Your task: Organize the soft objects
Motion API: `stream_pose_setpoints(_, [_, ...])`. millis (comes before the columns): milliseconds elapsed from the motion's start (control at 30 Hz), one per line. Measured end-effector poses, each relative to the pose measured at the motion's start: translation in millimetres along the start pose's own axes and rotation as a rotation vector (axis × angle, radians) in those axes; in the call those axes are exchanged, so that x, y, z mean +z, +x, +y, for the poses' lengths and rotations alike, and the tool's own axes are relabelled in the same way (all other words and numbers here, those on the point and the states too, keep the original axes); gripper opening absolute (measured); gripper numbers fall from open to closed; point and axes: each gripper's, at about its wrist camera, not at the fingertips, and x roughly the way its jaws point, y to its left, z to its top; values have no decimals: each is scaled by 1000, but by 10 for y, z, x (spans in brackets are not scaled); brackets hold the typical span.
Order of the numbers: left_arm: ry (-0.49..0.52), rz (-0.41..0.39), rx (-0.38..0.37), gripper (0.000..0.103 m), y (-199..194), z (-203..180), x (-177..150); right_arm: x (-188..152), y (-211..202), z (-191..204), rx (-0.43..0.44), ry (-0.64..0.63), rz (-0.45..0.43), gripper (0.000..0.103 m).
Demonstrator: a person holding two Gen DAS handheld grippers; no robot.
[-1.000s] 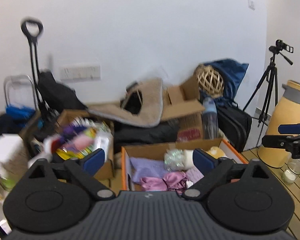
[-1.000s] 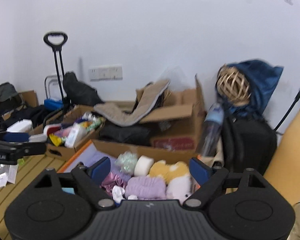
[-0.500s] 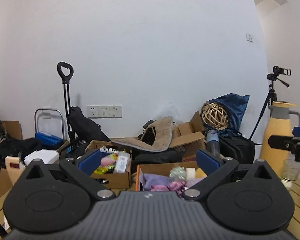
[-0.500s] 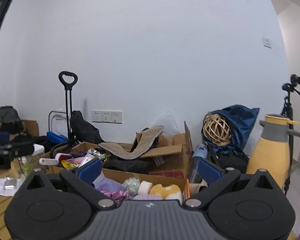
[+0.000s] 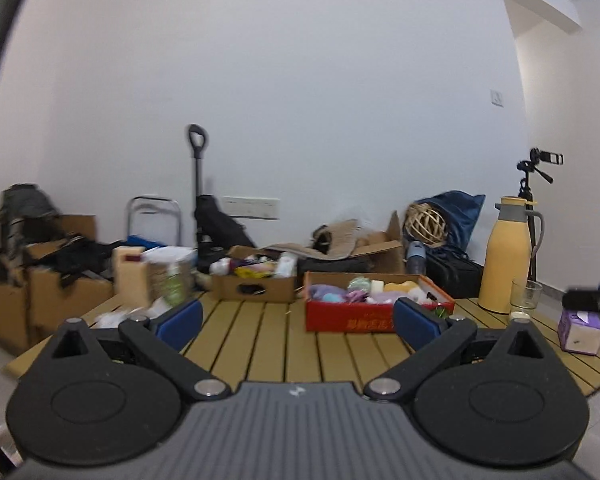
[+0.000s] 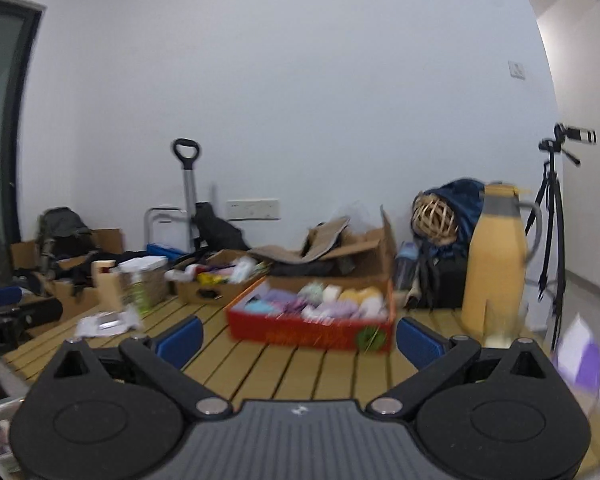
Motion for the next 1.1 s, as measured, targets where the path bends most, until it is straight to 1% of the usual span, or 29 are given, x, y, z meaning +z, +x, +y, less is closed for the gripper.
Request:
stream_pose_setpoints(100, [3,-11,7,103,-493,75,-133,-338,-467,268,19,-34,12,103])
stream_pose_setpoints(167, [2,-7,14,103,-772,97,-227,-516,-739,412,52,-32,26,103])
stream_pose_setpoints(200, [3,0,10,103,-905,93,-282,-595,-873,476,70,-32,32,103])
stream_pose_setpoints(267, [7,1,-16,103,-1152,65,-390,-749,-1123,591,77,-25,33,103])
stream_pose_setpoints(300, [15,4,-32,103,-1243,47,-440,-824,-1225,643,83,-25,39,103])
stream_pose_setpoints(400, [21,26,-38,103,-1455,-20,-560,-1036,-1507,753,118,-41,72,103])
stream_pose_setpoints(467, [34,22,-48,103,-1609,-65,-628,-1138,-1686,788,109,-34,84,103])
stream_pose_setpoints(567, [68,-3,-36,103,-1799,-135,-702,-1228,-1935,786,106,22,58,103])
stream_pose_setpoints(600, [71,-9,-37,103,-1859,-147,-728,-1246,-2003,781,93,30,45,103])
stream_pose_setpoints(667, [69,-1,-51,103,-1932,-149,-773,-1260,-2084,784,55,19,37,103])
stream_pose_setpoints(767, [42,24,-49,103,-2069,-141,-862,-1297,-2178,823,17,-14,37,103])
stream_pose_setpoints(900, [25,9,-49,103,-2281,-107,-928,-1364,-2325,891,23,-27,40,103])
stream_pose_setpoints(1033, [13,-6,-43,103,-2431,-54,-919,-1377,-2450,959,-5,-30,36,103])
stream_pose_setpoints(1100, [17,-14,-38,103,-2483,-52,-916,-1380,-2477,987,1,-35,38,103])
